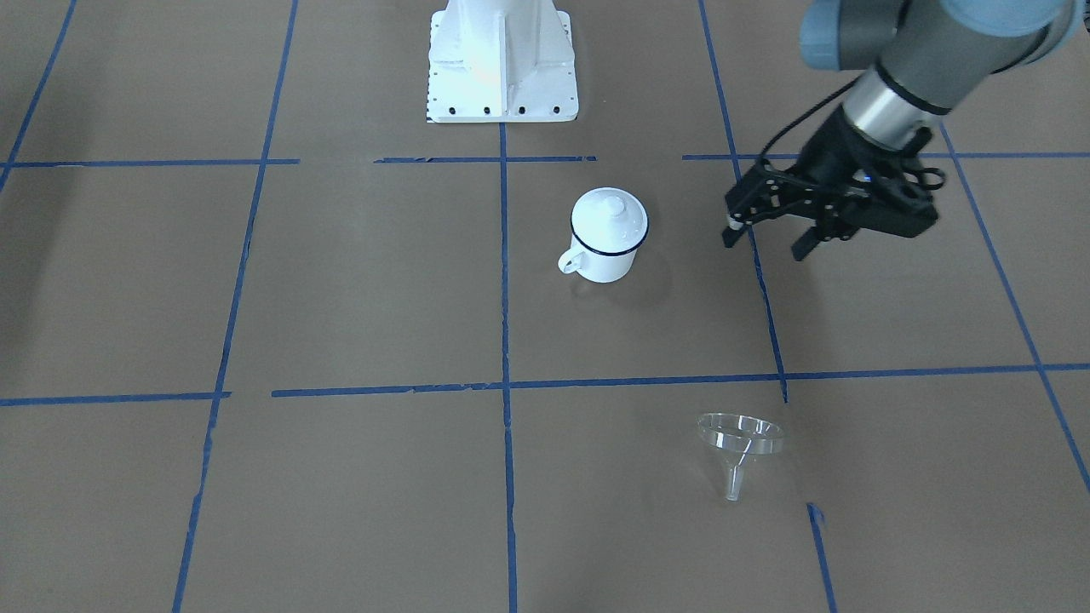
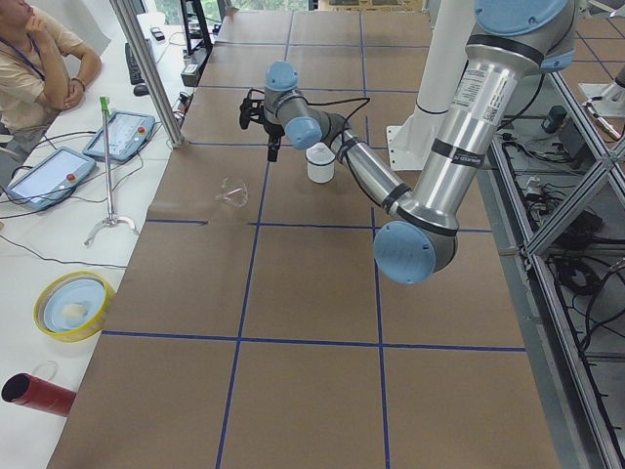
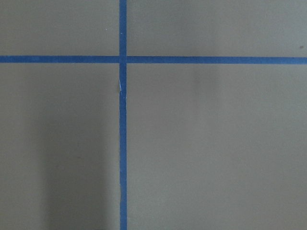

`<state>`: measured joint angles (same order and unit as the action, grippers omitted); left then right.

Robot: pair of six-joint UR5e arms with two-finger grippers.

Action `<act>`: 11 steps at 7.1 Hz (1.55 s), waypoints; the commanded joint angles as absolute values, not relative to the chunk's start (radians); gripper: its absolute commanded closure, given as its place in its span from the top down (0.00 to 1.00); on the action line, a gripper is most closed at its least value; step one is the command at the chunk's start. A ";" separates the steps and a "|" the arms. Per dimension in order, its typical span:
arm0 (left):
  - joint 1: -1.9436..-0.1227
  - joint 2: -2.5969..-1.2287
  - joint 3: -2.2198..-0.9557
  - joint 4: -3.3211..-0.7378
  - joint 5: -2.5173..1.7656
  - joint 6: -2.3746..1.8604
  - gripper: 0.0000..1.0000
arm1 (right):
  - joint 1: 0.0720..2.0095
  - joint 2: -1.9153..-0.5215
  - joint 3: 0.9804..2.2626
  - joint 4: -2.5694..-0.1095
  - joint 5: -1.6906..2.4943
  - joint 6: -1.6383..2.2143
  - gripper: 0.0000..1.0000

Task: Place funnel on cup
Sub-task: 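Reach the left gripper to the white lid and lift it off the mug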

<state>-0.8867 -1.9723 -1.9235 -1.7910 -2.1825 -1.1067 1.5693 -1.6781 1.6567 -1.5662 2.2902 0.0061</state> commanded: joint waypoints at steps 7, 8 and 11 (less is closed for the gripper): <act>-0.558 -2.125 -1.910 -1.494 -1.910 -1.376 1.00 | 1.569 -1.678 1.657 -1.566 2.290 0.006 1.00; -0.557 -2.125 -1.911 -1.493 -1.910 -1.376 1.00 | 1.569 -1.678 1.657 -1.566 2.290 0.006 1.00; -0.551 -2.125 -1.914 -1.490 -1.910 -1.376 0.54 | 1.569 -1.678 1.657 -1.566 2.290 0.006 1.00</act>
<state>-0.5544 -2.1246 -1.9128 -1.4918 -1.9099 -1.3760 1.5693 -1.6782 1.6567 -1.5662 2.2902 0.0062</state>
